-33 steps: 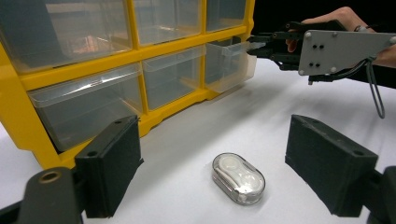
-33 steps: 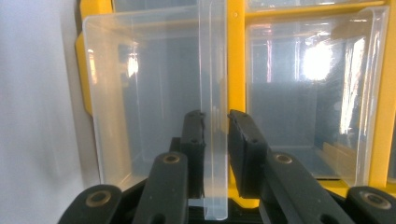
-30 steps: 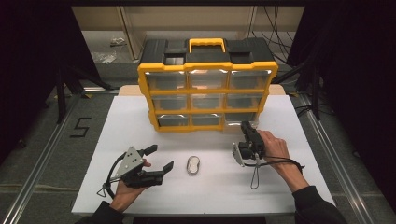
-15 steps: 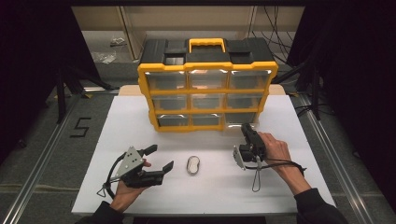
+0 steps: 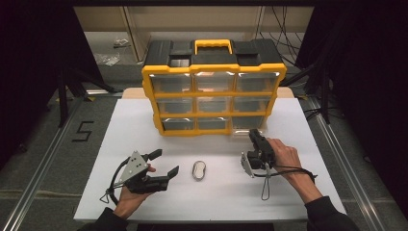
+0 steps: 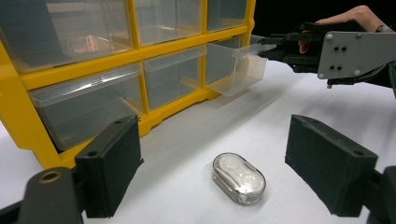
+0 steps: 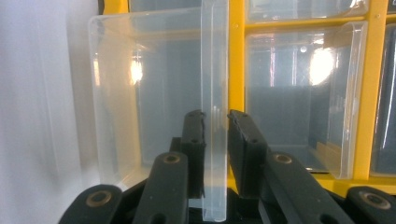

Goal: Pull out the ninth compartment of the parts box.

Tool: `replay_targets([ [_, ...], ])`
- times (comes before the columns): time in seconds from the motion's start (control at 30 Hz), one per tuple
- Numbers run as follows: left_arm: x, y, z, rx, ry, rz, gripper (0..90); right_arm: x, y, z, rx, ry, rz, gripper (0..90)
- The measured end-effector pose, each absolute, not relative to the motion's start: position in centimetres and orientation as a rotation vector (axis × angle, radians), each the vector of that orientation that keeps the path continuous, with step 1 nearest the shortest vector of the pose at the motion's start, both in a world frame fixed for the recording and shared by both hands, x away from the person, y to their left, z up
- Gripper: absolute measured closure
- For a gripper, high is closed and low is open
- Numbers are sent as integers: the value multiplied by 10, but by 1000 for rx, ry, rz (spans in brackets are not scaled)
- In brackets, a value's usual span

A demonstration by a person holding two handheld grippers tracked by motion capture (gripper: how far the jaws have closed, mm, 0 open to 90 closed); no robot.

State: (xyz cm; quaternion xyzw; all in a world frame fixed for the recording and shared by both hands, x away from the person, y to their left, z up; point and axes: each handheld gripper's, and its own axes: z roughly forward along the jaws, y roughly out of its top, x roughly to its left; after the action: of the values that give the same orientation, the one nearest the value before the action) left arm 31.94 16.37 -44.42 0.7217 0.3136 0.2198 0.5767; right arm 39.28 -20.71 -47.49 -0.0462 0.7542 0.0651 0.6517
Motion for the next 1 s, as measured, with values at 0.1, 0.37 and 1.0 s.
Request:
replay_targets([
  [0.1,319,164,-444,1688,733,514,173,392,-207,-475,-112,1711,151,776],
  [0.37,320,164,-444,1690,737,515,173,388,-208,-474,-112,1715,156,776],
  [1.0,320,164,-444,1687,740,514,173,378,-210,-472,-140,1721,157,775],
])
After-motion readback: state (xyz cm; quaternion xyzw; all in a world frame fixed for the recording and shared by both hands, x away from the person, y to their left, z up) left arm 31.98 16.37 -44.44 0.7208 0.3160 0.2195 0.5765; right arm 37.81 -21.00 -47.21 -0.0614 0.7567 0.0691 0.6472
